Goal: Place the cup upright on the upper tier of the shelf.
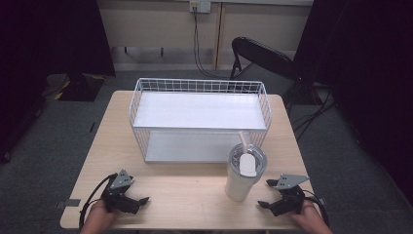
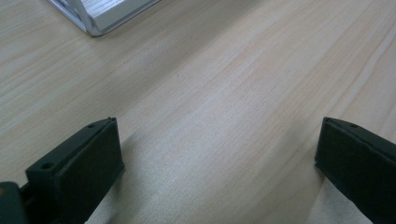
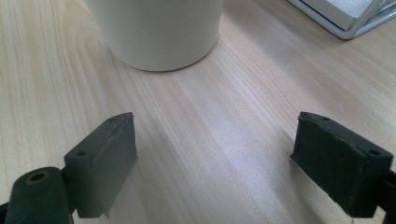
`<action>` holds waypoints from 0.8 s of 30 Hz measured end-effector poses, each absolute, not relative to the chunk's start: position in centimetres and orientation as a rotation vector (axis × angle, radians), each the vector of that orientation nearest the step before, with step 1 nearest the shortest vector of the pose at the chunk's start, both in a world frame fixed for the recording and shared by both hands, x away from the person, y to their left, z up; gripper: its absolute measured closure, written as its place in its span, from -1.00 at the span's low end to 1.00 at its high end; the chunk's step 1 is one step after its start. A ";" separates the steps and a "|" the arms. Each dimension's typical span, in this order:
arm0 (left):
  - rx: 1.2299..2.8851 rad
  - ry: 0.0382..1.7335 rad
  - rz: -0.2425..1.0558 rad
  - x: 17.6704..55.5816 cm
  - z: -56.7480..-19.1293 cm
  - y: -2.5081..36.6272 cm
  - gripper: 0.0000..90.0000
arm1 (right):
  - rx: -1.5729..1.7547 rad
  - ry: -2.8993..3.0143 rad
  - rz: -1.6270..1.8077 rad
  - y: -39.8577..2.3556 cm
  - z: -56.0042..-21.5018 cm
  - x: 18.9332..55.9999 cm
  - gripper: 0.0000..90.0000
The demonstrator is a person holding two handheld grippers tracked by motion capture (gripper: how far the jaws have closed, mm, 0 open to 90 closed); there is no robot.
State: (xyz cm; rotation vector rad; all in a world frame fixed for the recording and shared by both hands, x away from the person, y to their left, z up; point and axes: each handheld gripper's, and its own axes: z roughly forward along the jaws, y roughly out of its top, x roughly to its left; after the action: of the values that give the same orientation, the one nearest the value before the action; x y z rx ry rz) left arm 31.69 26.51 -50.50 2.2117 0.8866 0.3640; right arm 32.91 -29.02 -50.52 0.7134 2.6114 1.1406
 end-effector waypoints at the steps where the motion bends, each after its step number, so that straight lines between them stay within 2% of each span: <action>1: 2.212 0.887 0.364 31.7 -50.5 26.5 -1.00 | 0.714 2.611 1.140 -29.0 -50.5 32.9 -0.71; 12: 2.212 0.887 0.364 31.7 -50.5 26.5 -1.00 | 0.756 2.601 1.137 -29.1 -50.5 32.7 -0.71; 19: 2.211 0.887 0.364 31.7 -50.5 26.5 -1.00 | 0.716 2.677 1.146 -28.9 -49.6 32.5 -0.61; 24: 2.211 0.887 0.364 31.7 -50.5 26.5 -1.00 | 0.700 2.644 1.231 -28.5 -48.0 32.3 -0.63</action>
State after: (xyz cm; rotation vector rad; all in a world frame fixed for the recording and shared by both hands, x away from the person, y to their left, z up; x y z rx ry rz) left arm 31.69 26.51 -50.50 2.2114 0.8867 0.3641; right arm 32.33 -28.51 -47.98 0.6999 2.6441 1.2312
